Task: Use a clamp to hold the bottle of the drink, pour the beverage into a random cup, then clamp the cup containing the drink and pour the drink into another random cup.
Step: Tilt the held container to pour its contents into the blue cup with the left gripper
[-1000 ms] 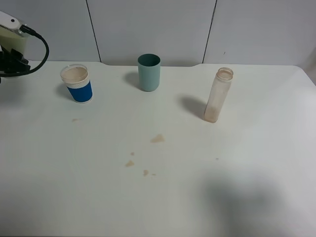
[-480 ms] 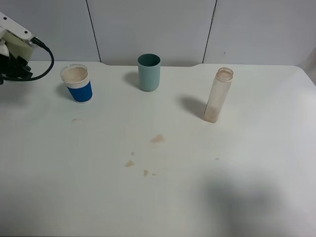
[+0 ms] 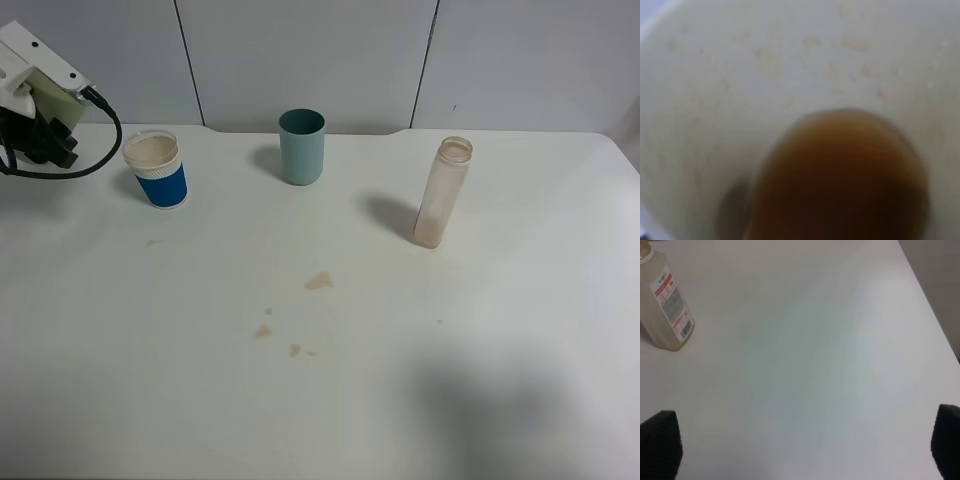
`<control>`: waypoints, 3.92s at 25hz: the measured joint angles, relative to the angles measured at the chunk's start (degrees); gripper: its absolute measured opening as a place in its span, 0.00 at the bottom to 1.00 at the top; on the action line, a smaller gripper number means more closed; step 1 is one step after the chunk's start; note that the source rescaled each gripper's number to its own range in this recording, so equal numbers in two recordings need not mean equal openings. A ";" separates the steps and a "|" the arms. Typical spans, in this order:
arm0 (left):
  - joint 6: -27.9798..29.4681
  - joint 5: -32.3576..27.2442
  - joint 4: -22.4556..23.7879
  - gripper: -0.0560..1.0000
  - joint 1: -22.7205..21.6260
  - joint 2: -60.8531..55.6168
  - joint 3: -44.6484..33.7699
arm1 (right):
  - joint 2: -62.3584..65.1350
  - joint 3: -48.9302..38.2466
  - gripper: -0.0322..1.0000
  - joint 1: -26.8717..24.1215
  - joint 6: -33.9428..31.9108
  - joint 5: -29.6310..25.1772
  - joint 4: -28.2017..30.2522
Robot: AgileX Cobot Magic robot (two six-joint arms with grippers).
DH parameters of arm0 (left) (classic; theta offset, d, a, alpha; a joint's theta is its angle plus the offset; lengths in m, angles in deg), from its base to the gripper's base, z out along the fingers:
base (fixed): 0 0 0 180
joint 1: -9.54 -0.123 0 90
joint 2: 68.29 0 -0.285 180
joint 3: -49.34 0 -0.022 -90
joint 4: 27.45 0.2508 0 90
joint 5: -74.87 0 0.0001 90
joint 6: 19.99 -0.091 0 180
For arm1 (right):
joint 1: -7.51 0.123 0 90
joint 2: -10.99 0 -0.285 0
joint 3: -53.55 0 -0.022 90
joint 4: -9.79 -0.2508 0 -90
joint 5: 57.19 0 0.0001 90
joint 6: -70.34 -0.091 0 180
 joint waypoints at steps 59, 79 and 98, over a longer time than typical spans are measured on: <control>-9.02 -6.23 10.01 0.07 5.80 5.61 8.07 | 0.00 0.00 1.00 0.00 0.00 0.00 0.00; -11.52 -5.89 11.46 0.07 6.63 5.61 8.07 | 0.00 0.00 1.00 0.00 0.00 0.00 0.00; -13.65 -6.83 15.08 0.07 6.63 5.61 8.07 | 0.00 0.00 1.00 0.00 0.00 0.00 0.00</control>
